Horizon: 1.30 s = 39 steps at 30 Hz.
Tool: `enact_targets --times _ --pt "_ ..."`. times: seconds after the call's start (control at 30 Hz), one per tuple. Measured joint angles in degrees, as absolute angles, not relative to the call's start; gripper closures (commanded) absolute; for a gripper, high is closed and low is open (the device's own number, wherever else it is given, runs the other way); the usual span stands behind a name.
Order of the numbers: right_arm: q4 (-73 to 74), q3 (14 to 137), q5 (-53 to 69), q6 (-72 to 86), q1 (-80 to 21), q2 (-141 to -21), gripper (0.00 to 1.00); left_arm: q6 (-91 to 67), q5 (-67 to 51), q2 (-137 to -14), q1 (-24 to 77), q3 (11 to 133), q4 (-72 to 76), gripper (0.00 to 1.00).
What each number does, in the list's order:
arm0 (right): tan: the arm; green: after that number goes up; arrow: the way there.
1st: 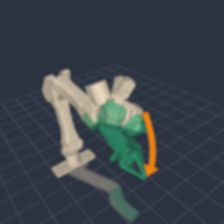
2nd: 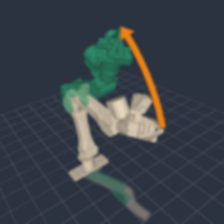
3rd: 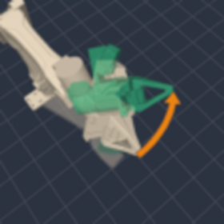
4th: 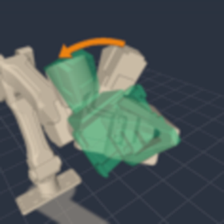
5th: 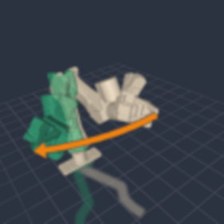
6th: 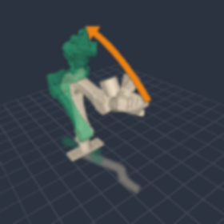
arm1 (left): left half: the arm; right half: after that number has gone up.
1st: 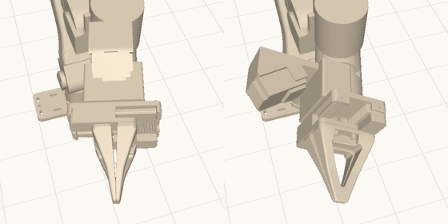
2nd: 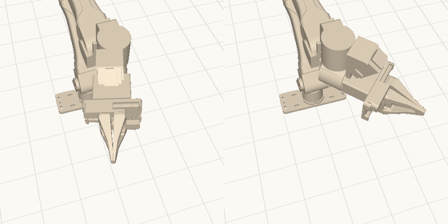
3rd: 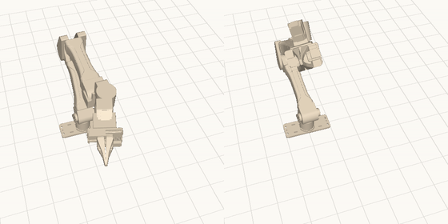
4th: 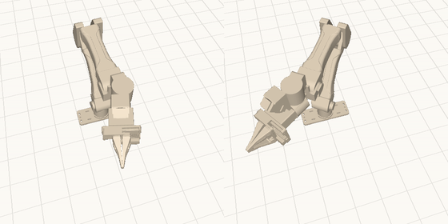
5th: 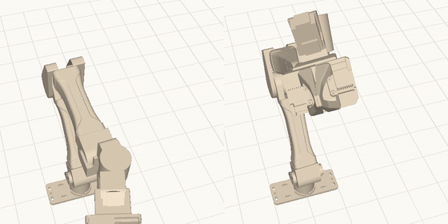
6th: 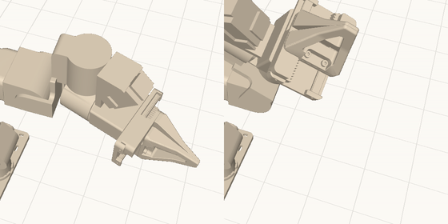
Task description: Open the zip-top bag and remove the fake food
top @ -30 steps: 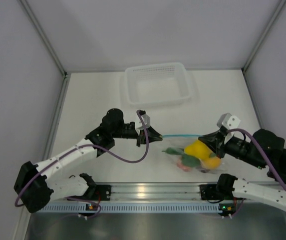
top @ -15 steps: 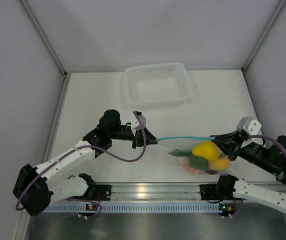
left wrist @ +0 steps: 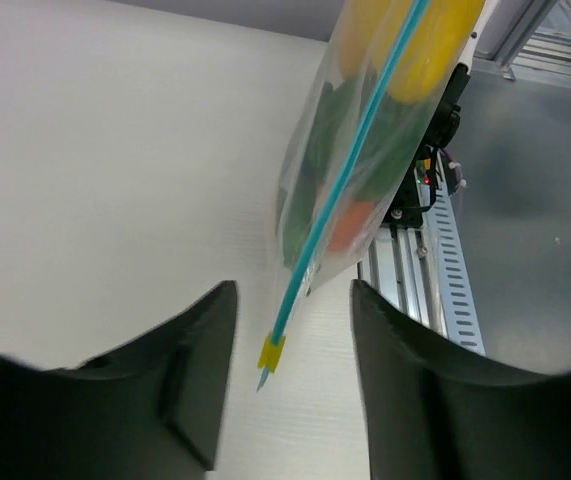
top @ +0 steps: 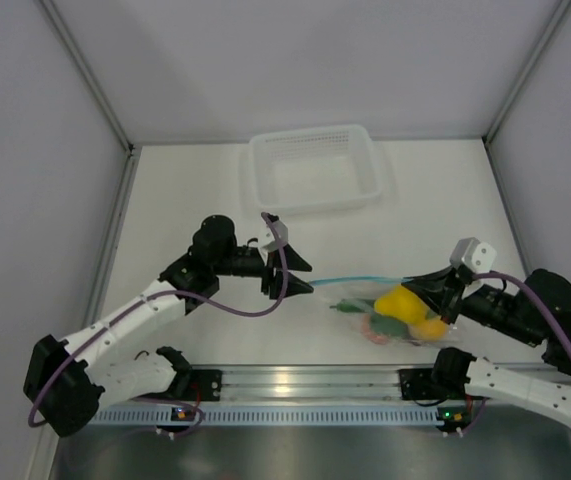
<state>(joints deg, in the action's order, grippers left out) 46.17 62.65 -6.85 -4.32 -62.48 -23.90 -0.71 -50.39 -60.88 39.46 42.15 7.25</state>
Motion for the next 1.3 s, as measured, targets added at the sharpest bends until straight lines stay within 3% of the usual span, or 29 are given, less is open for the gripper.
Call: enact_targets --times 0.1,0.13,0.2,0.7,1.03,1.3 --pt "45.52 60.27 -5.34 -4.51 -62.48 -24.82 1.0 -2.44 -50.65 -61.87 39.48 45.89 6.85 0.27" --pt "45.45 59.7 -4.86 -4.54 -62.48 -25.04 1.0 -2.7 -50.76 -61.93 39.48 46.98 6.87 0.16" --pt "45.36 58.76 -3.77 -4.6 -62.48 -25.41 1.0 -3.05 -50.74 -62.04 39.53 48.97 6.9 0.14" --pt "45.39 57.74 1.63 -5.41 -62.48 -25.08 1.0 -0.43 -38.85 -64.03 50.89 51.22 7.94 0.24" --pt "45.19 57.3 1.65 -5.39 -62.48 -23.64 1.0 0.14 -37.06 -66.08 52.62 50.85 9.06 0.32" --pt "45.04 57.08 1.13 -5.39 -62.48 -23.64 1.0 0.12 -36.97 -67.0 52.66 50.15 9.06 0.32"
